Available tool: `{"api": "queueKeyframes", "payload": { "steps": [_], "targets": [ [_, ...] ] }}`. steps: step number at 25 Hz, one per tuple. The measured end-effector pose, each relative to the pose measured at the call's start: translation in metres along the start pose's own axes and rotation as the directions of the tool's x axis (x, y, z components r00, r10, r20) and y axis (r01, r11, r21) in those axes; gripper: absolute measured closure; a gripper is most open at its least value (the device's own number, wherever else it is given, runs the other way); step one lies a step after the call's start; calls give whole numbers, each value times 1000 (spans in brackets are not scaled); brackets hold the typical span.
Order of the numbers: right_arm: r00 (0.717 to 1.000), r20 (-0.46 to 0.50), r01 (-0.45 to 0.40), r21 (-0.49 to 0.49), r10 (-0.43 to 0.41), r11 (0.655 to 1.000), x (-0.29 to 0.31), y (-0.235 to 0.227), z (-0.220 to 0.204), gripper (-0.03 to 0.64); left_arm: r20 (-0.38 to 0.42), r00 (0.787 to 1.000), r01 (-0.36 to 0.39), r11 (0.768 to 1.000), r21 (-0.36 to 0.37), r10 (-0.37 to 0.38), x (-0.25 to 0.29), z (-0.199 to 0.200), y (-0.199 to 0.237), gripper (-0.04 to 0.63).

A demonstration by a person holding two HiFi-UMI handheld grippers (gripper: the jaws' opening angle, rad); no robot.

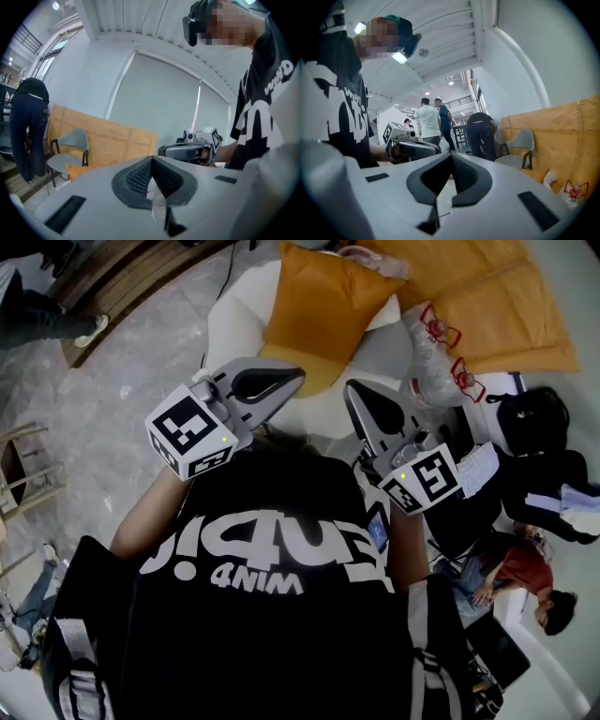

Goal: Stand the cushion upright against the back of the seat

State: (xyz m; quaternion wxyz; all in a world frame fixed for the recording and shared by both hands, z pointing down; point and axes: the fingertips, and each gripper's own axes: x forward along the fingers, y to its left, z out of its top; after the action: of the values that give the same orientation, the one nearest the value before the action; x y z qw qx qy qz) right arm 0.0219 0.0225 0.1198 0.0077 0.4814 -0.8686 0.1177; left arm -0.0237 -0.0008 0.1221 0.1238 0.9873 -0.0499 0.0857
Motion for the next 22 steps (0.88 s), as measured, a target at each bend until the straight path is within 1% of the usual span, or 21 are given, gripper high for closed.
{"api": "queueKeyframes", "payload": {
  "steps": [7, 22],
  "targets": [
    [1000, 7, -2, 36, 1, 999, 3, -5, -1, 595, 0, 1000, -11, 1000, 3, 11, -1, -2, 2, 588],
    [1000, -7, 26, 62, -26, 998, 0, -8, -9, 595, 7, 1000, -10, 1000, -23, 10, -6, -4, 1, 588]
  ]
}}
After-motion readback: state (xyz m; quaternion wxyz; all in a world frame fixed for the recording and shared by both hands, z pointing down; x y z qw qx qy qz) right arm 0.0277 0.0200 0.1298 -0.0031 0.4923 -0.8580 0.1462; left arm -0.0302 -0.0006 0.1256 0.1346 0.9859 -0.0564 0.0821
